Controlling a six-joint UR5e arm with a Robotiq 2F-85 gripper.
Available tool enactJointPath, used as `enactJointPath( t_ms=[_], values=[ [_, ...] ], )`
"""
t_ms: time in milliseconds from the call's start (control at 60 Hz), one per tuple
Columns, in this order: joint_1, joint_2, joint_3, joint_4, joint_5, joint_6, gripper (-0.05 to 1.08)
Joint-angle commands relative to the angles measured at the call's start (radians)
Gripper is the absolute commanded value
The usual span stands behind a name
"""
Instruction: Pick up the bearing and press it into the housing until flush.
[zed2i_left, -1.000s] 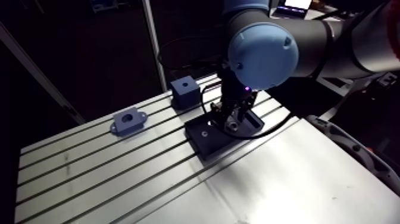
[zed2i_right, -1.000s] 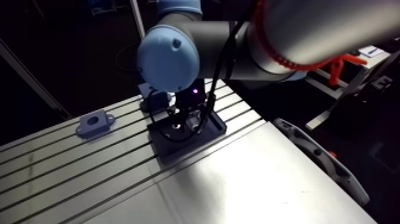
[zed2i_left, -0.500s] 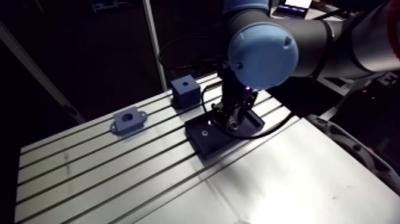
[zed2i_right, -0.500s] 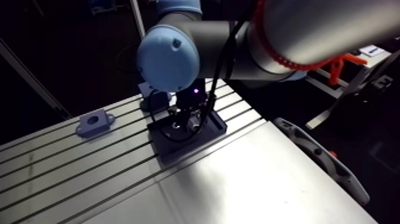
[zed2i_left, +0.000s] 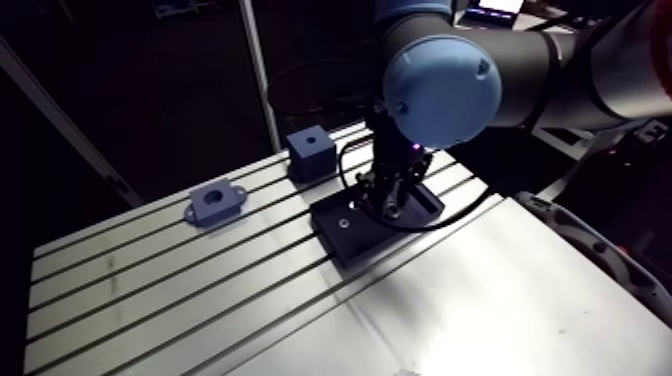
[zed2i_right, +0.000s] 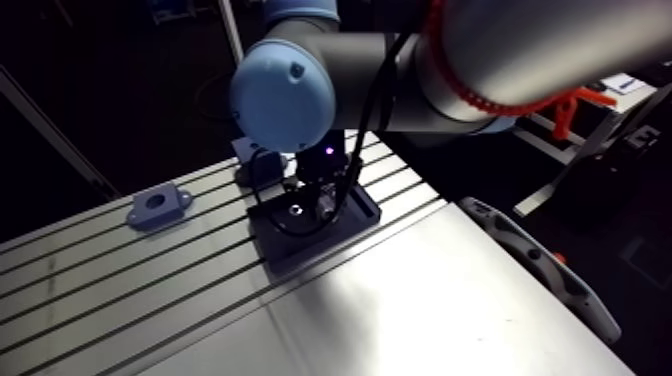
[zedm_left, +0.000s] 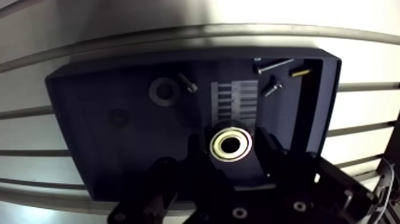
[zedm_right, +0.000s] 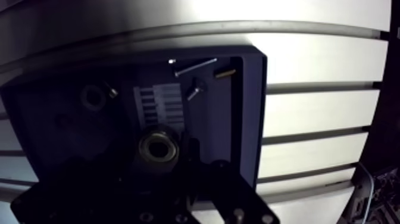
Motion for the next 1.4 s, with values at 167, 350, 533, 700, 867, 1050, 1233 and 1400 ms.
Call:
enactJointPath(
  t_ms=[167, 350, 533, 700, 867, 1050, 1233, 1400],
  values=[
    [-0.002, 0.0, 0.003, 0.002, 0.001, 0.0, 0.49],
    [-0.003, 0.0, 0.006, 0.004, 0.0, -0.002, 0.49],
    [-0.003, 0.0, 0.006, 0.004, 0.002, -0.002, 0.5],
    [-0.003, -0.001, 0.006, 0.004, 0.002, -0.002, 0.5],
    [-0.003, -0.001, 0.005, 0.005, 0.002, -0.002, 0.55],
    [-0.003, -0.001, 0.003, 0.007, 0.002, -0.002, 0.59],
    [-0.005, -0.009, -0.004, 0.012, 0.002, -0.002, 0.61],
    [-0.005, -0.025, -0.03, 0.063, 0.002, 0.0, 0.61]
  ],
)
